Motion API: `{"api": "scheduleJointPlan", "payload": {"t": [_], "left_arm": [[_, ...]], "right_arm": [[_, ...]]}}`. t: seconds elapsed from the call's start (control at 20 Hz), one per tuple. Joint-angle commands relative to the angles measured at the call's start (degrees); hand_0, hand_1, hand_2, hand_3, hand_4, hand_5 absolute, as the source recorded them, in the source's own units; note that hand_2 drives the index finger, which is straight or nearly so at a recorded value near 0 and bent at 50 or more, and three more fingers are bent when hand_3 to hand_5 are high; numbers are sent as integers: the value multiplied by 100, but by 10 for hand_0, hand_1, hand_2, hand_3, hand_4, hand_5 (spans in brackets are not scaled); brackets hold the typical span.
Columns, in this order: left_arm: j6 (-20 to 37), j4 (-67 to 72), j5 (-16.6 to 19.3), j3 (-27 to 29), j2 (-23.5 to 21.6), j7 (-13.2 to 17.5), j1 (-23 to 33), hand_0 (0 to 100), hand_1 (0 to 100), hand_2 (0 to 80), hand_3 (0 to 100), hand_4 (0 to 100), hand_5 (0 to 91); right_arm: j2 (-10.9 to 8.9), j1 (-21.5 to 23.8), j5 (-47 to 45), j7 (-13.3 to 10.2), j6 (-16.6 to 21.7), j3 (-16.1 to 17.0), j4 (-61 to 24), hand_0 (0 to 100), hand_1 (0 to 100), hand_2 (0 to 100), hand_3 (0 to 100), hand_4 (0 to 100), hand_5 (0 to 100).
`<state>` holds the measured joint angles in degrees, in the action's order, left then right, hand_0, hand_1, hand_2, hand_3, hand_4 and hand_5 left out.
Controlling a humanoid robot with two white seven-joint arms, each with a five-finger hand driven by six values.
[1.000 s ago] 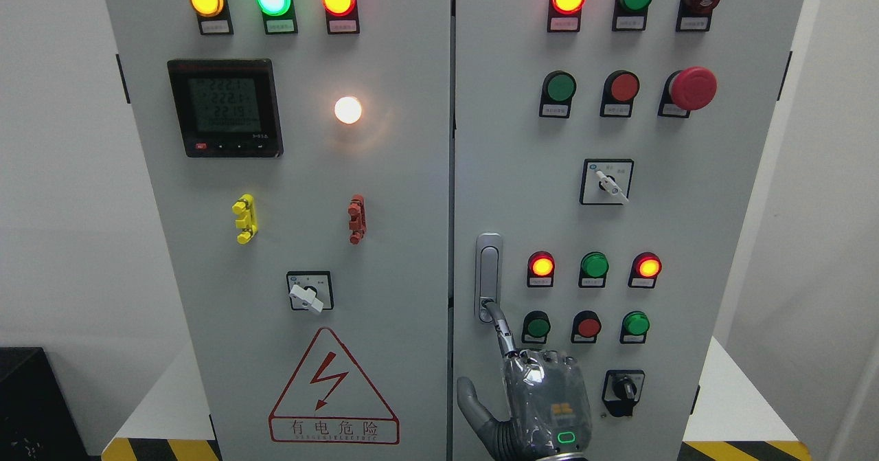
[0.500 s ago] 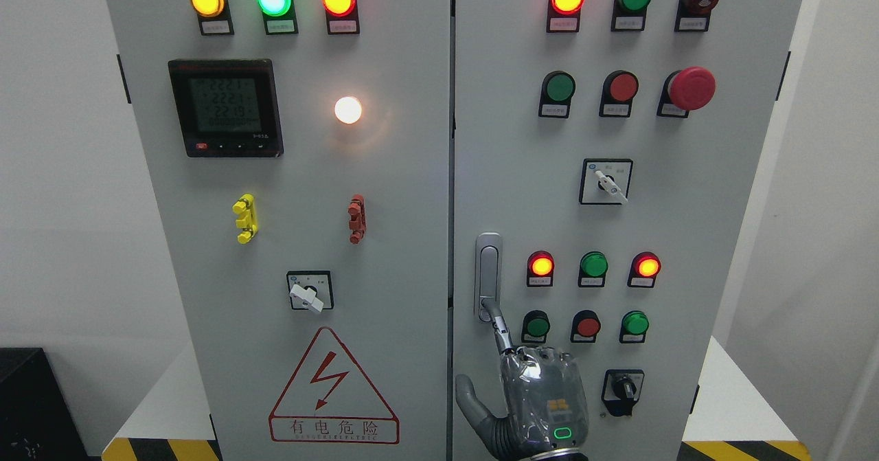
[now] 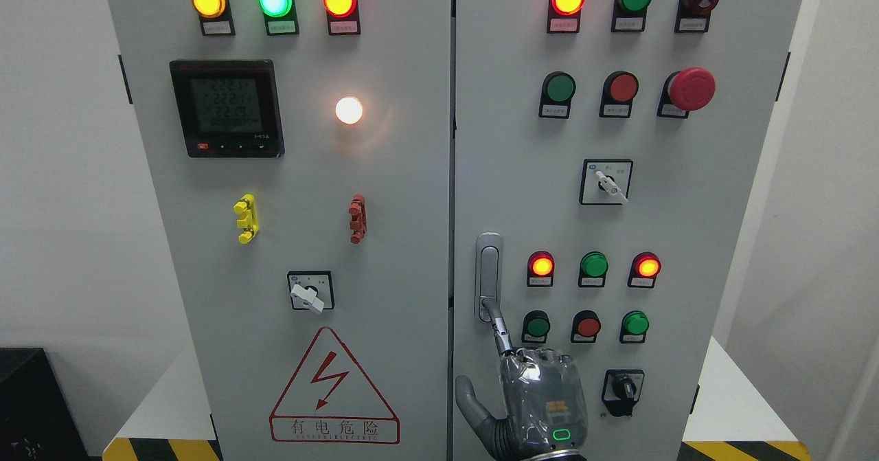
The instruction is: Release door handle
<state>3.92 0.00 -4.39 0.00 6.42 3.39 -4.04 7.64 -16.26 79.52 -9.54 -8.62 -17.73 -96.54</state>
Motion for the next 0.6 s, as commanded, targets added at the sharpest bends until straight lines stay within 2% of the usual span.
{"api": "scheduleJointPlan", "payload": {"t": [0.0,0.55], "left_arm": [[4,-97,0,-114,0,4,0,0,0,23,84,13,0],[4,-97,0,-114,0,-5,0,0,0,23,84,13,0]], "right_arm": [[9,35,2,58,-35,6,73,368,390,0,1000,1000,992],[9,35,73,102,-35,-46,117,365,388,7,1000,1000,992]]}}
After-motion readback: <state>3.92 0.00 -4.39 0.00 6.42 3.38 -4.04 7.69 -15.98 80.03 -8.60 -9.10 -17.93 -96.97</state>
